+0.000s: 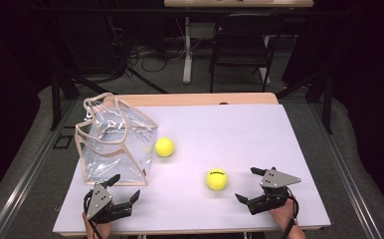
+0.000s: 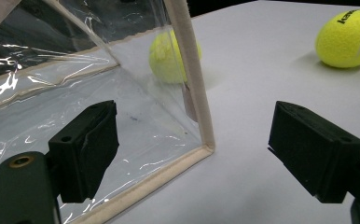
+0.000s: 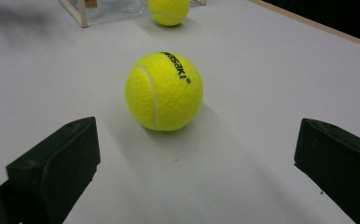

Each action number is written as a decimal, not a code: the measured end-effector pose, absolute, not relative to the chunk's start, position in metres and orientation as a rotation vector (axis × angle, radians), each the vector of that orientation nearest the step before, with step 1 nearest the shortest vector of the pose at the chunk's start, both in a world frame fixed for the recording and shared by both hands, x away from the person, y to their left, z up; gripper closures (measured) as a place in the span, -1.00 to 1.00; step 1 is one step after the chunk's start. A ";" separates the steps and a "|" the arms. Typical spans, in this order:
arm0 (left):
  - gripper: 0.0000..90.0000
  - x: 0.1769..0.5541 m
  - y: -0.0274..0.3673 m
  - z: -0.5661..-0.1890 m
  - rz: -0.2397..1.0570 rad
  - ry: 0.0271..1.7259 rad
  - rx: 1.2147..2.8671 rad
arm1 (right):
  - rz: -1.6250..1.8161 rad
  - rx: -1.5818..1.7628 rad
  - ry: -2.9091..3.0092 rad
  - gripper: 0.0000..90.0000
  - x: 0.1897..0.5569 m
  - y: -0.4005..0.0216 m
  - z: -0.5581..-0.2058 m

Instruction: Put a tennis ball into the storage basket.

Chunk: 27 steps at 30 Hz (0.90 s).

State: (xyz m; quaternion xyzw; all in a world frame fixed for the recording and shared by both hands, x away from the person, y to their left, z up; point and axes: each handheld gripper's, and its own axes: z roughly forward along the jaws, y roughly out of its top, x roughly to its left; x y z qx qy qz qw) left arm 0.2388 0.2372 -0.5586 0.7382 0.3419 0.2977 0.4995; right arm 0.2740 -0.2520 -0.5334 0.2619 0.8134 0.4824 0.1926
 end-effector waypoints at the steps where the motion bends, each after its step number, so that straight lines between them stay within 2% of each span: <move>1: -0.65 0.239 0.238 -0.558 0.723 0.823 1.788 | 1.349 0.738 2.285 -1.00 0.275 -0.251 -0.533; 27: -0.65 0.241 0.238 -0.558 0.717 0.818 1.789 | 1.263 0.736 2.432 -1.00 0.293 -0.224 -0.506</move>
